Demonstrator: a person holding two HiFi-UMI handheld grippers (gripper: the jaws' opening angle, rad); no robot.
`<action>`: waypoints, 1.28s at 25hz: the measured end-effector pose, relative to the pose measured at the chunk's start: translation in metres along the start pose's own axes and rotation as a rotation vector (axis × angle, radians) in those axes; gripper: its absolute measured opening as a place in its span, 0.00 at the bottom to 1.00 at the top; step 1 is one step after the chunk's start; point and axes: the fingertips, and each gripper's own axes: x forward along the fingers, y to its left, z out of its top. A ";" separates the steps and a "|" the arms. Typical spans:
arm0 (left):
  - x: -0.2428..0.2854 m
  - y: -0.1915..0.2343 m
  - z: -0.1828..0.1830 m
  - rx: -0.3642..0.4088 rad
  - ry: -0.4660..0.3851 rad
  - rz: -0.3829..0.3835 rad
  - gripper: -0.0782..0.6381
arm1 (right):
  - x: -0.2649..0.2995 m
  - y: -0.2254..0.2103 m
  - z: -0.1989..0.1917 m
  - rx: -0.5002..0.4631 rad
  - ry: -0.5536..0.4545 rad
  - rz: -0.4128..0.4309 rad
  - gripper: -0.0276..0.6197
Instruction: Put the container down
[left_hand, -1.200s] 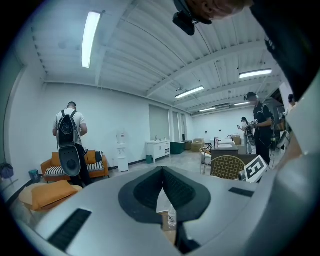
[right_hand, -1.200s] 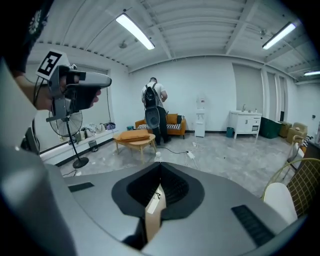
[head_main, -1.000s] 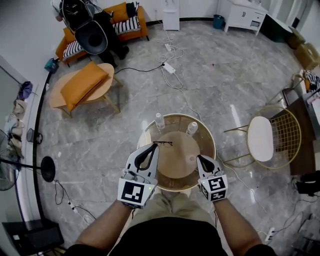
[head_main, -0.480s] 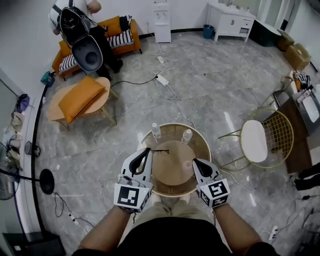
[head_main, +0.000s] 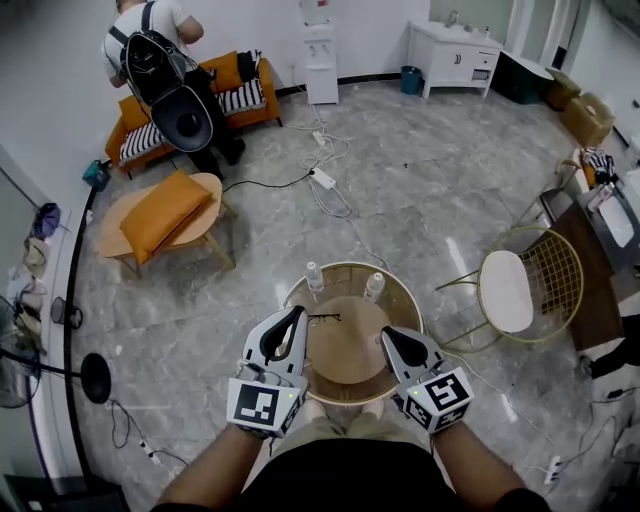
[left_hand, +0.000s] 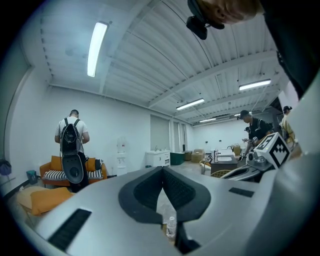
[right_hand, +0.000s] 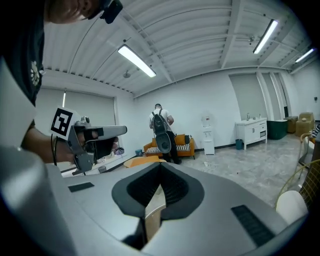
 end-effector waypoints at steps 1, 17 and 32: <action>-0.003 -0.001 0.004 -0.001 -0.005 -0.004 0.13 | -0.002 0.004 0.005 -0.005 -0.005 0.003 0.06; -0.012 0.013 0.019 0.041 -0.011 -0.006 0.13 | -0.005 0.026 0.037 -0.058 -0.075 -0.007 0.06; 0.000 0.022 0.013 0.005 -0.064 -0.093 0.13 | 0.020 0.041 0.045 -0.073 -0.055 -0.018 0.06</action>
